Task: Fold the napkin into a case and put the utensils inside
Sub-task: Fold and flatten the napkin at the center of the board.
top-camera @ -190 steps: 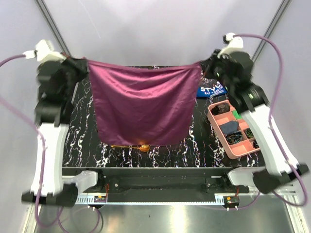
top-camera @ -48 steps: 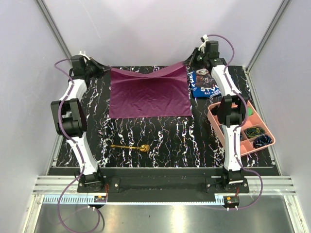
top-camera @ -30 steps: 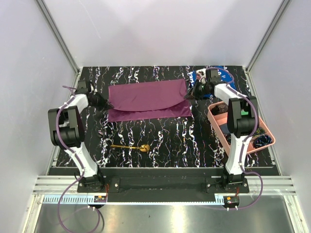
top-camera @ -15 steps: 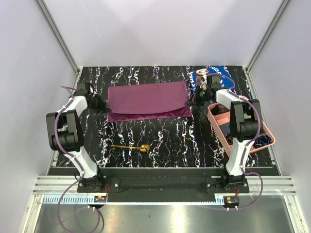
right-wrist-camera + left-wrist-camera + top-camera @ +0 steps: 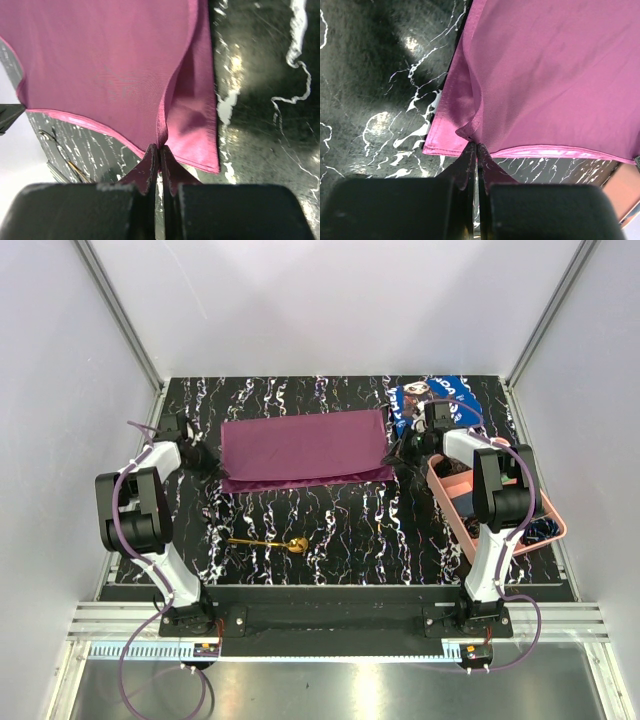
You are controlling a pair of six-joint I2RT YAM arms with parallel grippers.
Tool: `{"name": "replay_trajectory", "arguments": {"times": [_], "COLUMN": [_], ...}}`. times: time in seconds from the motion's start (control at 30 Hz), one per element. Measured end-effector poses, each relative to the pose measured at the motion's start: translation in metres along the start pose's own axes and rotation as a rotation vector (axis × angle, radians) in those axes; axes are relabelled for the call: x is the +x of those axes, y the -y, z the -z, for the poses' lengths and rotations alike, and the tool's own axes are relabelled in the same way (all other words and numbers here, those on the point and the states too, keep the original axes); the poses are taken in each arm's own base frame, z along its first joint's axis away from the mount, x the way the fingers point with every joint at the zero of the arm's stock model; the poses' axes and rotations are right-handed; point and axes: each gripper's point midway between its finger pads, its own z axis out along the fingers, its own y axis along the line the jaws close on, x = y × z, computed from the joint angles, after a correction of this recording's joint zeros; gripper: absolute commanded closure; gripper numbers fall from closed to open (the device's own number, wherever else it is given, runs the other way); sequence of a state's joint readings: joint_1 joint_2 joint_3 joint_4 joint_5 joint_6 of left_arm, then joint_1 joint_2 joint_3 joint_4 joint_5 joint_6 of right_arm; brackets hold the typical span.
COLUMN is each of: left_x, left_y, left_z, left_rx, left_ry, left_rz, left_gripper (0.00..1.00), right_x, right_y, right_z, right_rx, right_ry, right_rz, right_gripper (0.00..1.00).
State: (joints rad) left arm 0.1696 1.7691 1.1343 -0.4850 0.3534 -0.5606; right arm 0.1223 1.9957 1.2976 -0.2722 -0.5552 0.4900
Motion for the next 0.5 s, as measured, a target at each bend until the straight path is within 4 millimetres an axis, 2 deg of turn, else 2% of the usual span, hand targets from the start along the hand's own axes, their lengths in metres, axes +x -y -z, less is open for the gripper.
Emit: {"name": "replay_trajectory", "arguments": {"times": [0.5], "left_x": [0.014], "left_y": [-0.013], "left_z": [-0.005], "left_rx": [-0.031], "left_ry": [-0.029], "left_rz": [0.012], "left_gripper": [1.00], "right_x": [0.003], "right_y": [0.017], "right_z": [-0.003], "right_rx": [0.069], "right_ry": [0.011], "right_rz": [-0.005], "right_gripper": [0.99]}}
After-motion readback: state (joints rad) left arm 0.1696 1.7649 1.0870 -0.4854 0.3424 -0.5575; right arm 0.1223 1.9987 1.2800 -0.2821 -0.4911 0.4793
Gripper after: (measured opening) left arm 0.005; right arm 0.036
